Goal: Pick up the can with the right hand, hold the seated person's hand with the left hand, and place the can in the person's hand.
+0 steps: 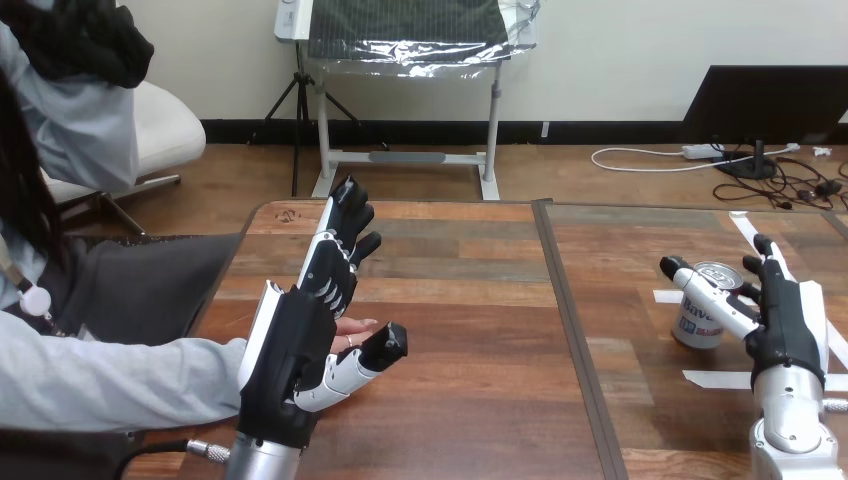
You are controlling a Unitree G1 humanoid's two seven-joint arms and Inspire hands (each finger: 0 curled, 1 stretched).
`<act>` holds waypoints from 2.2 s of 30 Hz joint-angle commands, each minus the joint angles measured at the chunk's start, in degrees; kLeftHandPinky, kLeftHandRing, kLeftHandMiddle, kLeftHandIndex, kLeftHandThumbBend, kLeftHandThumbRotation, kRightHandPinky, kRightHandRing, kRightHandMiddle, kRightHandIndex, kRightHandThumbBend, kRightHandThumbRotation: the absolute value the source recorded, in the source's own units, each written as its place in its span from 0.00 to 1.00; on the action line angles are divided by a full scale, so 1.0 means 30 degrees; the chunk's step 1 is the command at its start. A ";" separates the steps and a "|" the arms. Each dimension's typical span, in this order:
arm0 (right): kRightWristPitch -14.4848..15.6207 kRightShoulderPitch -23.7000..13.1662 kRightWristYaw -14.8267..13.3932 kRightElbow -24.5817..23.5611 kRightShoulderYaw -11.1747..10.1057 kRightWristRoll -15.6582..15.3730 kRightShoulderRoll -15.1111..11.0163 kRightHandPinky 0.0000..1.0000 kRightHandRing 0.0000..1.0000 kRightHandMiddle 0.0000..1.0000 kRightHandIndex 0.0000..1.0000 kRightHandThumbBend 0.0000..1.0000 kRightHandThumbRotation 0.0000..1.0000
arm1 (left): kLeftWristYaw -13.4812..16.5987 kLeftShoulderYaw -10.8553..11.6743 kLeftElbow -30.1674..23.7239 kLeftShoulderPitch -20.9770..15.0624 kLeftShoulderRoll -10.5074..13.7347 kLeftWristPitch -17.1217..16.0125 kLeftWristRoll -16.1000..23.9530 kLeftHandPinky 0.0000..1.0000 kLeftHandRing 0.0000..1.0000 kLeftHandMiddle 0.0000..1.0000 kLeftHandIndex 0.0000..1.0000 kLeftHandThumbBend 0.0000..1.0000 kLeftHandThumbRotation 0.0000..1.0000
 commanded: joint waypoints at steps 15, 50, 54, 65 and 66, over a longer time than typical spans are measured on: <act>0.0444 -0.1941 0.0792 0.0232 0.0136 0.0154 -0.0132 0.81 0.88 0.95 0.99 1.00 0.49 | -0.0256 0.0146 -0.0796 -0.0544 0.0069 -0.0246 -0.0288 0.92 0.97 1.00 0.99 1.00 0.64; 0.1054 -0.2208 0.1084 0.0531 0.0359 -0.0058 -0.0032 0.78 0.87 0.94 0.98 1.00 0.46 | -0.0273 0.0170 -0.0858 -0.0468 0.0103 -0.0290 -0.0294 0.90 0.96 0.99 0.98 1.00 0.65; 0.1174 -0.2254 0.0987 0.0578 0.0500 -0.0212 -0.0053 0.76 0.86 0.94 0.98 1.00 0.45 | -0.0259 0.0167 -0.0886 -0.0448 0.0082 -0.0269 -0.0300 0.90 0.96 0.99 0.97 1.00 0.65; 0.1434 -0.2467 0.1037 0.0706 0.0483 -0.0129 0.0004 0.80 0.90 0.95 0.98 1.00 0.45 | -0.0232 0.0168 -0.0910 -0.0419 0.0055 -0.0261 -0.0294 0.90 0.96 0.98 0.97 1.00 0.65; 0.1439 -0.2487 0.1107 0.0719 0.0409 -0.0038 0.0023 0.80 0.90 0.95 0.98 1.00 0.44 | -0.0251 0.0162 -0.0911 -0.0420 0.0054 -0.0260 -0.0315 0.90 0.96 0.98 0.97 1.00 0.65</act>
